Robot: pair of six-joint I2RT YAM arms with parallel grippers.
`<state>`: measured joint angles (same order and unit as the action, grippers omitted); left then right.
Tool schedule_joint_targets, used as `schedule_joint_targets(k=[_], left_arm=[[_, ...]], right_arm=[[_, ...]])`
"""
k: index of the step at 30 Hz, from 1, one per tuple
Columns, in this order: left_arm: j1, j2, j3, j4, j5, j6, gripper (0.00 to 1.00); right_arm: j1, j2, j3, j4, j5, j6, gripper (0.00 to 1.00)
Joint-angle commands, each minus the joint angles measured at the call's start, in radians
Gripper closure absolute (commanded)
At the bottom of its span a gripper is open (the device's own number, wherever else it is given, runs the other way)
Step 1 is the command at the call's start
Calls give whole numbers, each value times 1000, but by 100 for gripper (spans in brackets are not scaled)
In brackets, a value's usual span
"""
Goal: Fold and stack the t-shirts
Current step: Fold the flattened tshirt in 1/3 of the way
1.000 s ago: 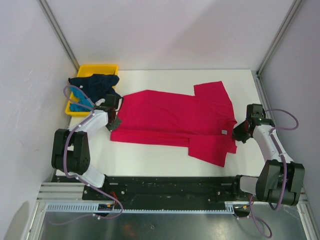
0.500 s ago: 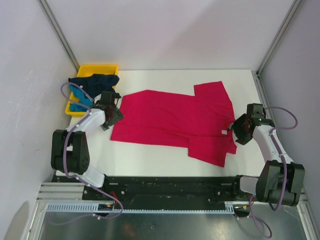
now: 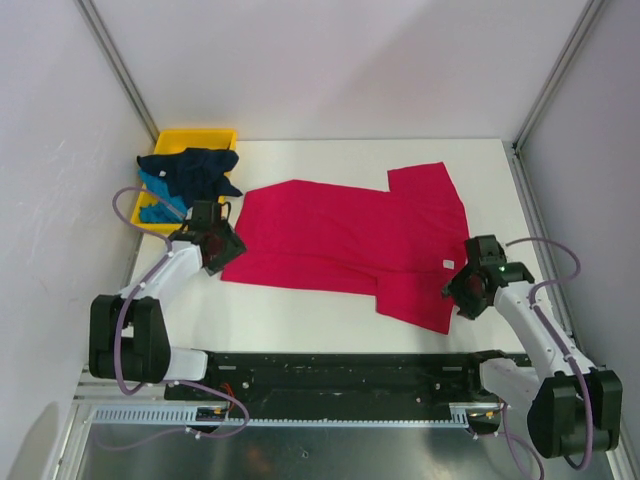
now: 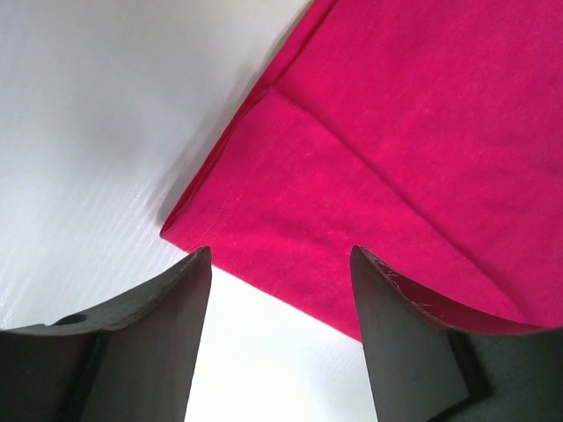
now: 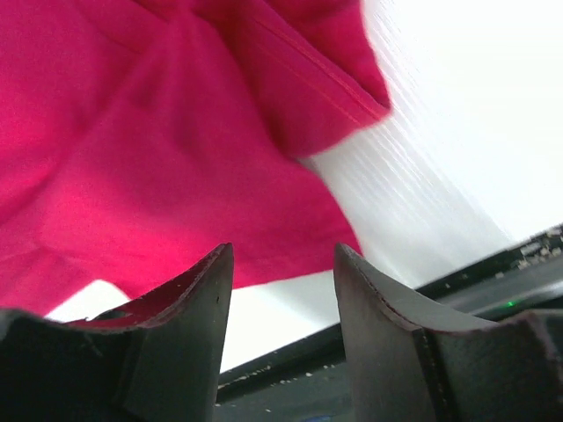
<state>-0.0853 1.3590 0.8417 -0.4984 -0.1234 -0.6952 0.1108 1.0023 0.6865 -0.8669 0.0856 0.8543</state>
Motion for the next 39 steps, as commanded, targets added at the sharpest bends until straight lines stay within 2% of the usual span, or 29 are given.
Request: schedule_joint_targets(k=[1,13,18,20,23,25,26,34,39], left_arm=[[6,-54,-20,6,33,-22,31],[5,-39,-18,6,41,-18,32],[5,-29,-16,9,43,-21,32],[5,-26,-13,8,45,-18,32],[5,-27,-8,9,41,-11,32],[5,-28,-1,8,42,-7,32],[5,-27,1,8,43,-6,33],[4,-23,13,9,49,-7,33],[5,-16,15,11,47,-3,33]], right_arm=[[43,-17,-56,-73,38,112,47],[137,57,-121,-104,48,258,46],[164,101,-135,-52,44,275,49],[169,123,-137,-24,46,269,58],[171,138,-136,10,55,249,83],[171,137,-124,21,59,232,94],[172,134,-110,20,59,221,97],[193,94,130,-91,147,137,100],[191,138,231,-83,170,92,100]])
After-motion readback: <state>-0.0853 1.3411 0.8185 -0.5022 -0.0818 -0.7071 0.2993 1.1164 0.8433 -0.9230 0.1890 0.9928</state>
